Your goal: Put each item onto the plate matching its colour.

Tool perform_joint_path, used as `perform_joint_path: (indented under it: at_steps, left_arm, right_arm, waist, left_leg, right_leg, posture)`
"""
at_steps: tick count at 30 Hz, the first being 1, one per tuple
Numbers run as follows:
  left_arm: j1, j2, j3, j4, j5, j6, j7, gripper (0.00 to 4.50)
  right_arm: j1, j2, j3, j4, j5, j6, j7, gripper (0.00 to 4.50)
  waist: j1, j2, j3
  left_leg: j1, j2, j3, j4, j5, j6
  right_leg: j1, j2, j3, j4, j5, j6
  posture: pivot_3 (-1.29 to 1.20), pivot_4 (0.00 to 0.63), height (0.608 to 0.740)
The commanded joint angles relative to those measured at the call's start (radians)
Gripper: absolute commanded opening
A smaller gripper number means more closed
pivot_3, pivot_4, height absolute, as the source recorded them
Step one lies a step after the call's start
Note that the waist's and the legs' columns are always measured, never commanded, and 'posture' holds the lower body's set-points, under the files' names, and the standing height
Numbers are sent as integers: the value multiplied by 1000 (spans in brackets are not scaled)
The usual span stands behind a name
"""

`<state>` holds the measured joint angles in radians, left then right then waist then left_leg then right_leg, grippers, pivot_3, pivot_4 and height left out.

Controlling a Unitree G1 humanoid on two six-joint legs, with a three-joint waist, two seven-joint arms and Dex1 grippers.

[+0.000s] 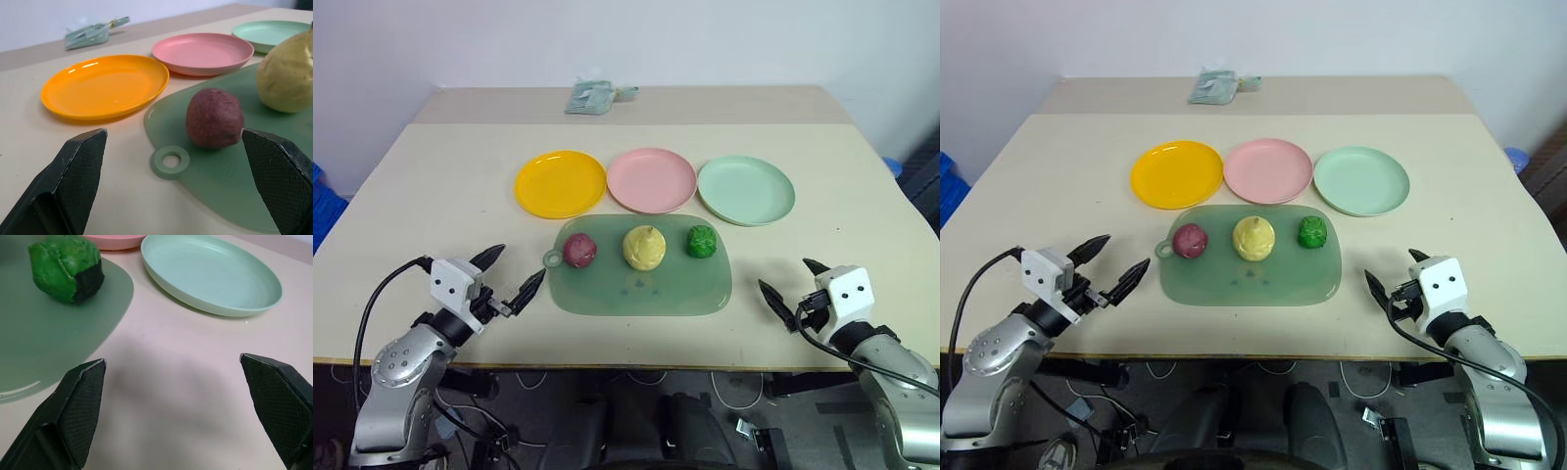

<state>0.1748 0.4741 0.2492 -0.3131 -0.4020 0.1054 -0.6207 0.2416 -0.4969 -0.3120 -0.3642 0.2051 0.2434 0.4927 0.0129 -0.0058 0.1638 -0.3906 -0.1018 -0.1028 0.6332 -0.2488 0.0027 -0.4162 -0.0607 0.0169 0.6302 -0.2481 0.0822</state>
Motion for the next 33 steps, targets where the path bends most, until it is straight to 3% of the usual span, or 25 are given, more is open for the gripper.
perform_joint_path:
  at_steps: [1, 10, 16, 20, 33]
  left_arm:
    - [-18, -5, 6, 7, 1, -31, -6, 4485]
    - [-11, -25, 3, 12, -13, 8, 7, 4485]
    - [-73, -21, 9, 12, -31, 125, 79, 4485]
    - [-120, -4, -20, 17, -1, 189, 102, 4485]
    - [-349, 51, -146, -37, -9, 491, 126, 4485]
  right_arm:
    - [-11, 3, 0, -1, 7, -34, 4, 4481]
    - [-59, -22, -22, 12, 118, -18, 93, 4481]
    - [-127, -136, -28, -54, 270, 28, 265, 4481]
    - [-171, -185, 4, -83, 282, 25, 316, 4481]
    - [-336, -200, 118, -75, 311, 58, 381, 4481]
  waist:
    - [1, 0, 0]
    - [0, 0, 0]
    - [1, 0, 1]
    - [2, -1, 1]
    - [1, -1, 1]
  left_leg:
    - [0, 0, 0, 0, 0, 0]
    - [0, 0, 0, 0, 0, 0]
    - [0, 0, 0, 1, 0, 0]
    - [0, 0, 0, 1, 0, 0]
    - [0, 0, 0, 1, -1, 1]
  right_leg:
    - [0, 0, 0, 0, 0, 0]
    - [0, 0, 0, 0, 0, 0]
    - [1, 0, -1, 0, 0, 0]
    - [1, 0, -1, 0, 1, 2]
    - [1, 0, -1, 0, 2, 3]
  posture:
    - [0, 150, 740]
    - [0, 150, 740]
    - [0, 150, 740]
    - [0, 150, 740]
    - [0, 150, 740]
